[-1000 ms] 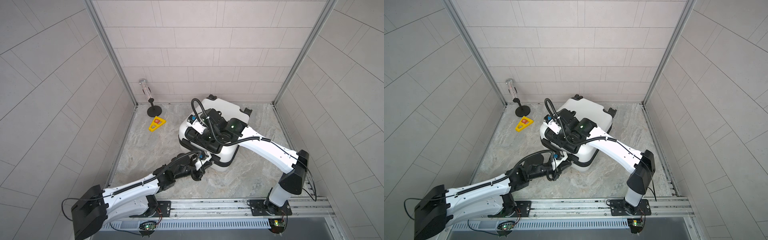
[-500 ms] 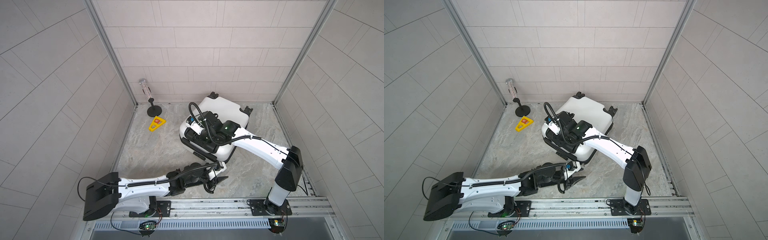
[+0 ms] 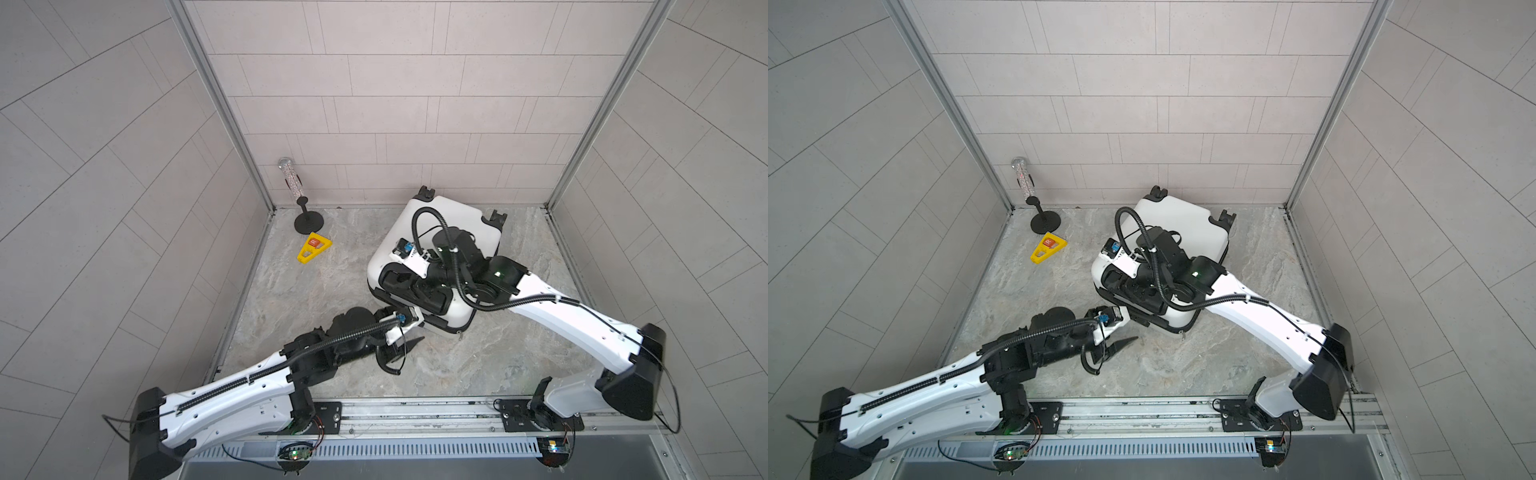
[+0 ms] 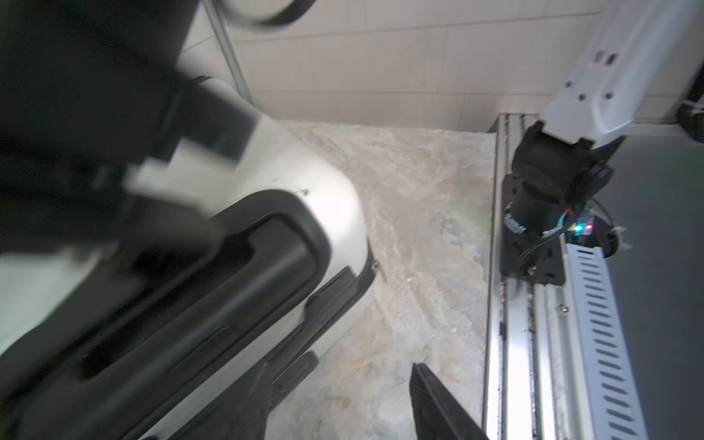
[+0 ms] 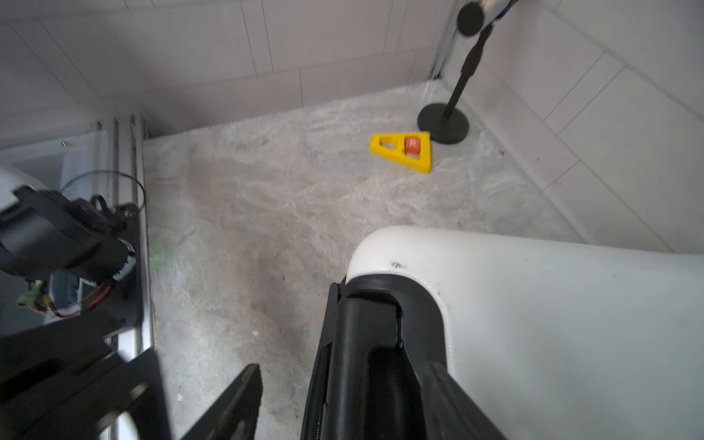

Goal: Open the suitcase zippers
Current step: Place the suitcase at the center of the board, then pick up the suitcase from the center of the board.

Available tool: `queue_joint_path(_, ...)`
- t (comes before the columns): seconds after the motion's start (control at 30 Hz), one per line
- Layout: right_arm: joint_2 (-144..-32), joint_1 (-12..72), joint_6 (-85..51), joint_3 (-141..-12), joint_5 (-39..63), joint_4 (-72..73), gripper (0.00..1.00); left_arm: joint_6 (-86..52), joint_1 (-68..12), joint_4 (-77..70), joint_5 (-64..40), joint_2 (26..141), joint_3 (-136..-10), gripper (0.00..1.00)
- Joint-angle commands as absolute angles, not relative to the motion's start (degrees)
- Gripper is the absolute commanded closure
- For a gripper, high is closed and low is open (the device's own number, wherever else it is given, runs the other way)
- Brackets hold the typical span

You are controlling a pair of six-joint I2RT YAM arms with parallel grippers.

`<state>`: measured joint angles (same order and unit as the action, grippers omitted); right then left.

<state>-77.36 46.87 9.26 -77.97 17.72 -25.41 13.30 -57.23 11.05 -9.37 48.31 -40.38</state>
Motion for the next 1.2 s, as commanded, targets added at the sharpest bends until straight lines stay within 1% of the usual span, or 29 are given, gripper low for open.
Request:
queue_joint_path(0.0,-70.6,46.2,9.4,-72.3,11.7,-22.1,0.28,23.4,-50.9,25.4,-18.9,51.5,-48.0,0.37)
queue_joint_path(0.07,-65.7,45.3,7.5,-68.4,7.4,-21.5,0.27,30.0,-47.8,31.4,-23.1,55.8,-53.8,0.37)
queue_joint_path(0.17,-57.5,43.5,4.2,-62.3,1.0,-21.4,0.27,41.5,-45.9,41.8,-26.0,64.2,-64.0,0.37)
queue_joint_path(0.33,-45.1,41.6,-0.2,-53.5,-1.7,-22.4,0.27,56.0,-45.4,56.5,-27.3,78.5,-79.4,0.39)
queue_joint_path(0.47,-39.0,41.5,-2.1,-49.2,-3.7,-24.7,0.27,62.1,-45.5,63.6,-24.9,87.0,-88.3,0.40)
queue_joint_path(0.57,-36.0,41.5,-2.6,-47.7,-5.1,-26.4,0.28,64.4,-45.5,65.7,-23.0,90.6,-90.8,0.40)
queue_joint_path(0.77,-31.3,41.5,-2.9,-45.1,-9.4,-28.4,0.28,64.4,-46.3,63.8,-17.3,96.0,-91.7,0.40)
queue_joint_path(0.93,-28.3,41.5,-5.0,-42.2,-10.1,-28.9,0.29,63.7,-46.6,62.4,-15.8,100.1,-93.7,0.43)
queue_joint_path(1.0,-27.1,41.5,-5.8,-41.0,-10.3,-28.7,0.30,63.3,-46.7,62.3,-15.6,100.9,-94.5,0.48)
queue_joint_path(1.03,-26.6,41.5,-6.2,-40.0,-10.6,-28.4,0.30,63.3,-46.8,62.2,-15.6,101.1,-94.7,0.53)
queue_joint_path(1.17,-24.9,41.5,-7.0,-36.7,-10.7,-27.0,0.34,62.7,-46.9,63.6,-15.3,99.4,-95.3,0.80)
